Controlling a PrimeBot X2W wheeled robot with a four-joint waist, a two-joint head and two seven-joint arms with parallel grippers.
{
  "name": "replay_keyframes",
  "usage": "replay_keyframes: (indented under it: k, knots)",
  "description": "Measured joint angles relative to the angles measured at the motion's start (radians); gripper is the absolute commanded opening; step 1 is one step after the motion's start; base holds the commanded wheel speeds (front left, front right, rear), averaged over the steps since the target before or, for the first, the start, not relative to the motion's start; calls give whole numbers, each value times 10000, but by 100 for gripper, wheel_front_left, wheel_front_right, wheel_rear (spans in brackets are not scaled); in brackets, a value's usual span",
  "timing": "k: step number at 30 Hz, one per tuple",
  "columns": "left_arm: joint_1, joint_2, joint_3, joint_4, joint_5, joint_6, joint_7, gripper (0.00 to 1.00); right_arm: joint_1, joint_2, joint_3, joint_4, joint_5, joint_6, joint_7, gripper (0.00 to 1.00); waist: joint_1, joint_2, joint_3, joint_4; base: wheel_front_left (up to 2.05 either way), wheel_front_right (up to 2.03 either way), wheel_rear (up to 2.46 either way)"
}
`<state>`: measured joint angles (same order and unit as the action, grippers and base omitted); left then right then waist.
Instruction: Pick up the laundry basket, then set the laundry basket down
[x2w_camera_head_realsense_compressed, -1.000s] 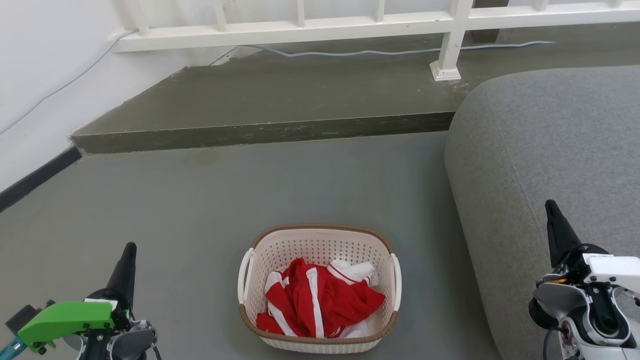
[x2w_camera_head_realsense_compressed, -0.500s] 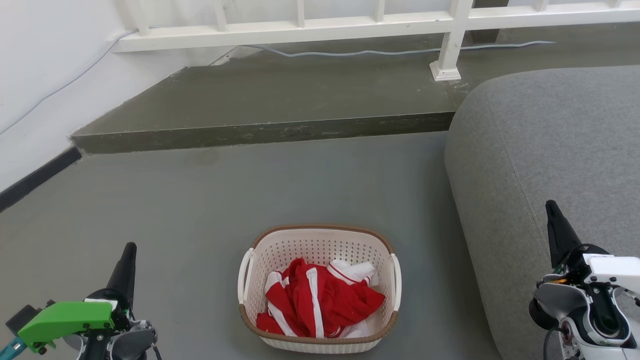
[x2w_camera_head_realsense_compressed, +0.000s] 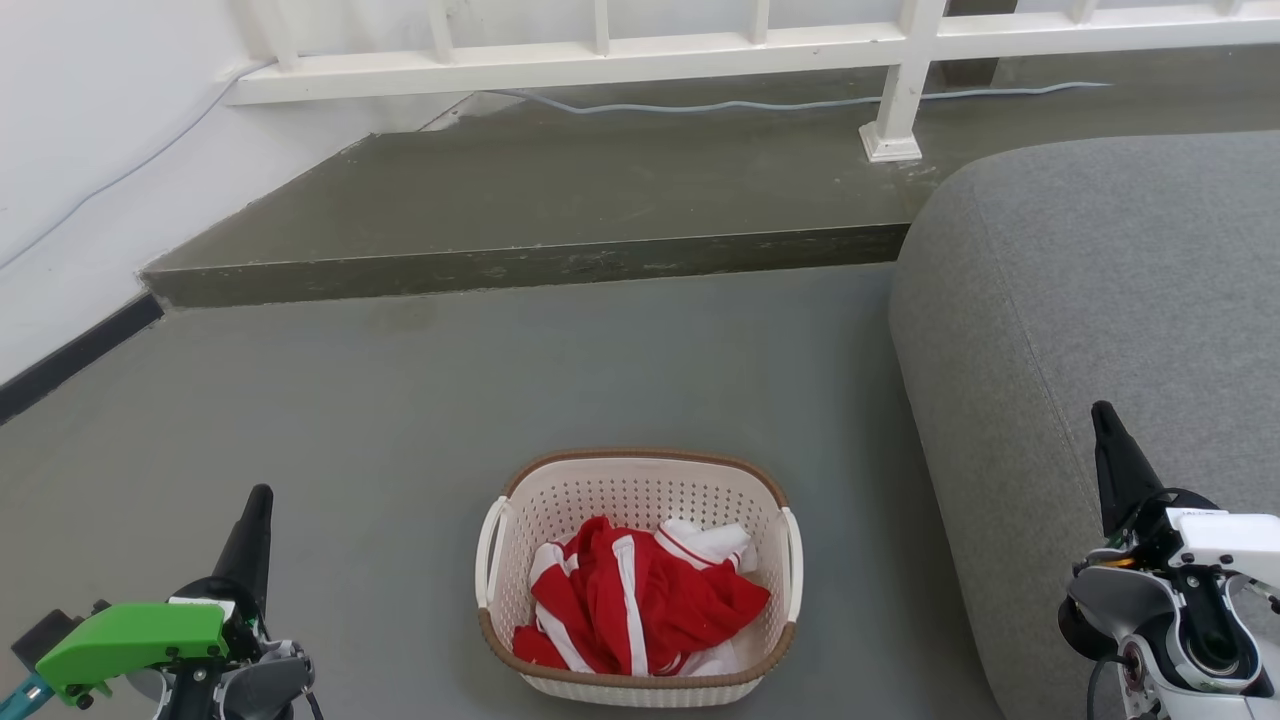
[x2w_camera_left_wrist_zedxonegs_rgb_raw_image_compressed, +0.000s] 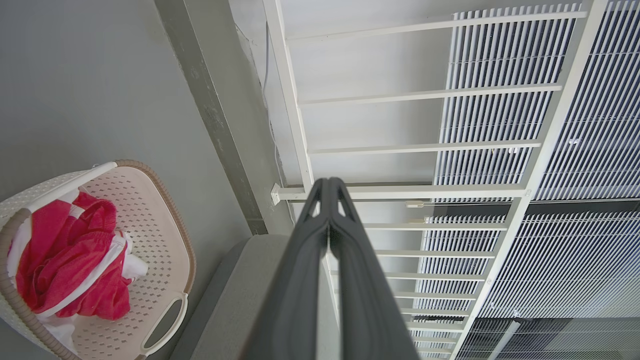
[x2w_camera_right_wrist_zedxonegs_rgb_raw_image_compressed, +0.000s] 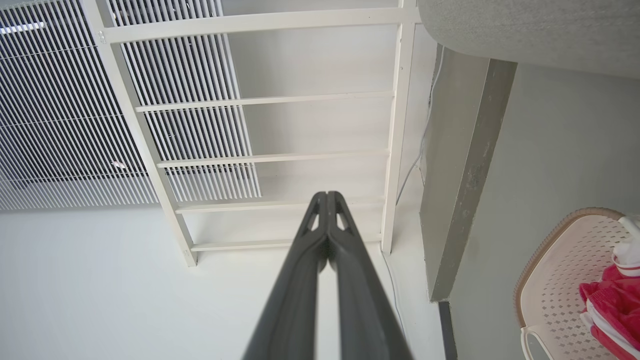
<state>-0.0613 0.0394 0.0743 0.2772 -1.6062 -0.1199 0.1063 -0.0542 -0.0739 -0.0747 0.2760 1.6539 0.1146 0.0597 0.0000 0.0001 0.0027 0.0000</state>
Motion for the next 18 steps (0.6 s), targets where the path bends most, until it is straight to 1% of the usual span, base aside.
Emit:
replay_keyframes:
  k: [18]
  knots:
    - [0, -2, 4, -2, 0, 0, 0, 0, -2, 2, -15, 29, 0, 27, 25, 0, 0, 0, 0, 0, 0, 0, 0]
